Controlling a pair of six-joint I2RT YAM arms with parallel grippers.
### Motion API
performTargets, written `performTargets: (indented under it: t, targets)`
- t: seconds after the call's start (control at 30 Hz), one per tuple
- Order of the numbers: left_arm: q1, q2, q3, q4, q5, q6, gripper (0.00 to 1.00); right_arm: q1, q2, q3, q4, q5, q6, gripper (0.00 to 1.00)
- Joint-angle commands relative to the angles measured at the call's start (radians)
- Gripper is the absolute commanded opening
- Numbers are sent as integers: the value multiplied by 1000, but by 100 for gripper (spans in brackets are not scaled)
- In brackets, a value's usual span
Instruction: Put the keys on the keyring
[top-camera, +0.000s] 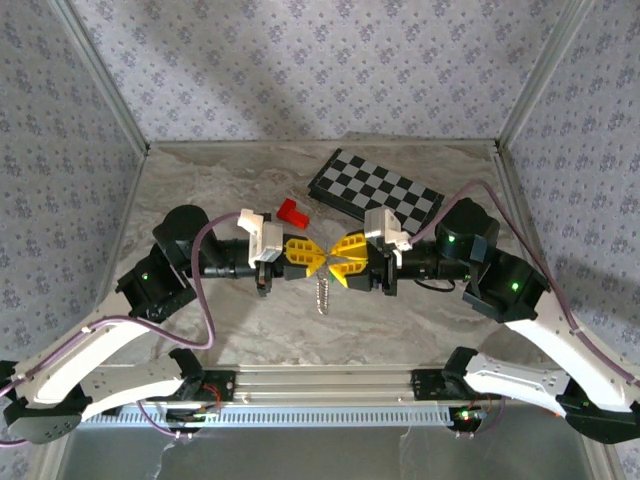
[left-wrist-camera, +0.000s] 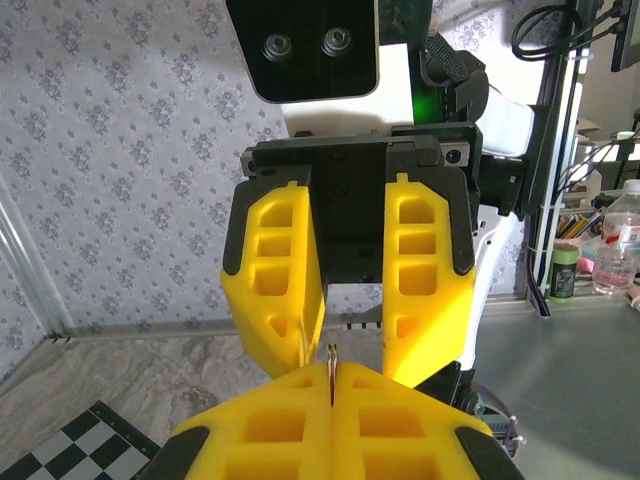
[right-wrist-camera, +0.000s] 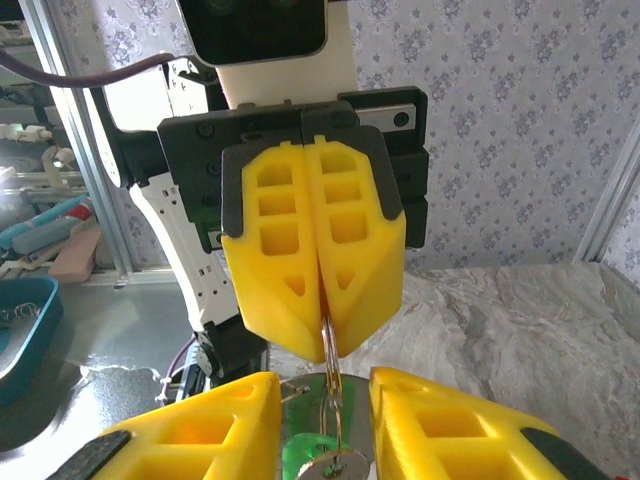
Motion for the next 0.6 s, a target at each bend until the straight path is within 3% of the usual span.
performTargets:
  t: [0.0,0.27,0.47,0.57]
  targets:
    - [-3,-4,3,53,32,-16,0,-5,6,-1,35,-28,21,25]
    - [-4,-9,-5,51,27,-12,0,-6,15,9,10,-4,10,0]
    - [-3,15,21,-129,-64,92,0,-4,58,129,-195,36,-48,0]
    - [-3,50,46,-209,-70,120,8,-4,98,216,-360,62,-104,0]
